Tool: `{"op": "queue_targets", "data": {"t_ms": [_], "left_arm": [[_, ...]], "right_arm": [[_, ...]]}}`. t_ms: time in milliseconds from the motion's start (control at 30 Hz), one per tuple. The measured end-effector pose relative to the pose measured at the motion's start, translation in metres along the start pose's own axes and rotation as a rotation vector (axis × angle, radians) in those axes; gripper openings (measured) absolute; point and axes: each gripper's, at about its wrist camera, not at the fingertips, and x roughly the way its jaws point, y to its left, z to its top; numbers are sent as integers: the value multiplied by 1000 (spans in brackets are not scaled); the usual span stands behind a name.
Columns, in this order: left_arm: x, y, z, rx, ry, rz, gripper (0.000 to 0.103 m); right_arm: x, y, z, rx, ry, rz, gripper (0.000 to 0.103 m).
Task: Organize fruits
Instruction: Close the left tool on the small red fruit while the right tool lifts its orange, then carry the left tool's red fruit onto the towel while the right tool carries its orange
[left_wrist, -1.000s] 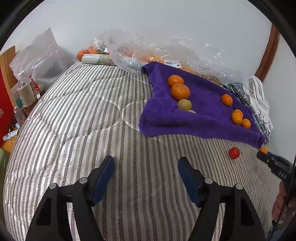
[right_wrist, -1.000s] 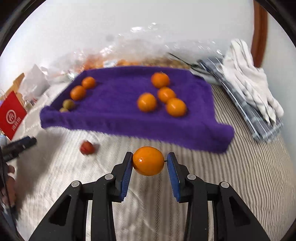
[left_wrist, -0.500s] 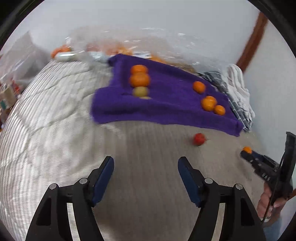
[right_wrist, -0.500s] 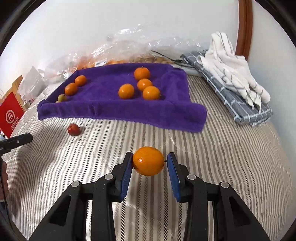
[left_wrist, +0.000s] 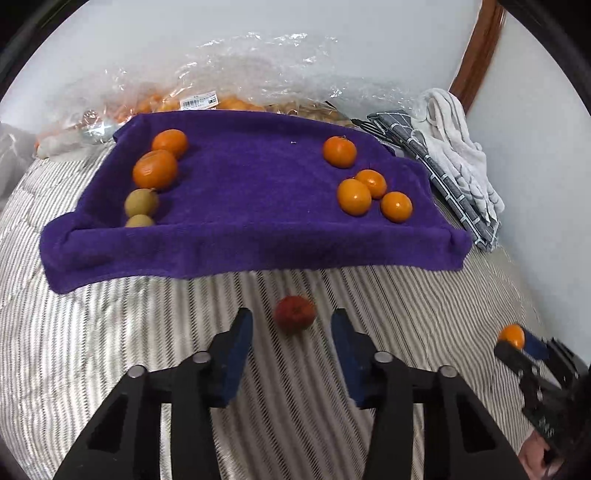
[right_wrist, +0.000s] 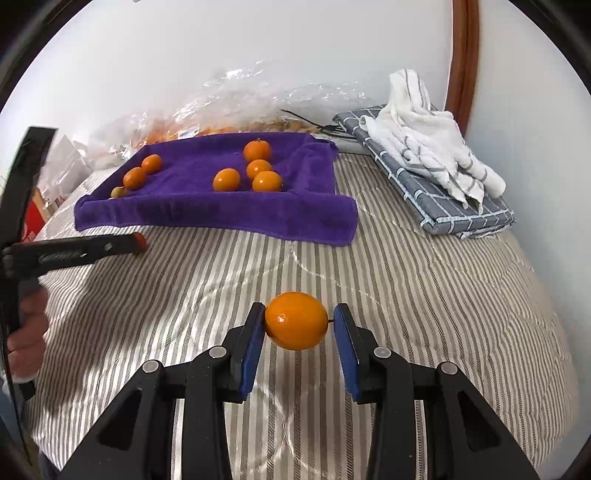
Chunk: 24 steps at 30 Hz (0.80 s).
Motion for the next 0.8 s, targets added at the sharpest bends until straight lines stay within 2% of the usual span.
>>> {"op": "queue_targets", "data": {"t_ms": [33,133,267,467,600,800], "left_arm": [[3,-2,1,0,5,4,38],[10,-6,1,20,14,27,23],[5,-7,2,21,6,33,23],[-26,6,0,-16,-31,26,23],[-52,17,2,-39,-60,21,23],[-91,32,24,-58,-122,49,23]], "right_arm": [[0,-1,-1,0,2,5,38],[0,-2,-2,-5,4,8,38],[0,-3,-1,-3,13,16,38],[-4,0,14,3,1,37,38],[-6,9,31,-13,-18,49,38],[-9,28,63,-24,-50,93,38]]}}
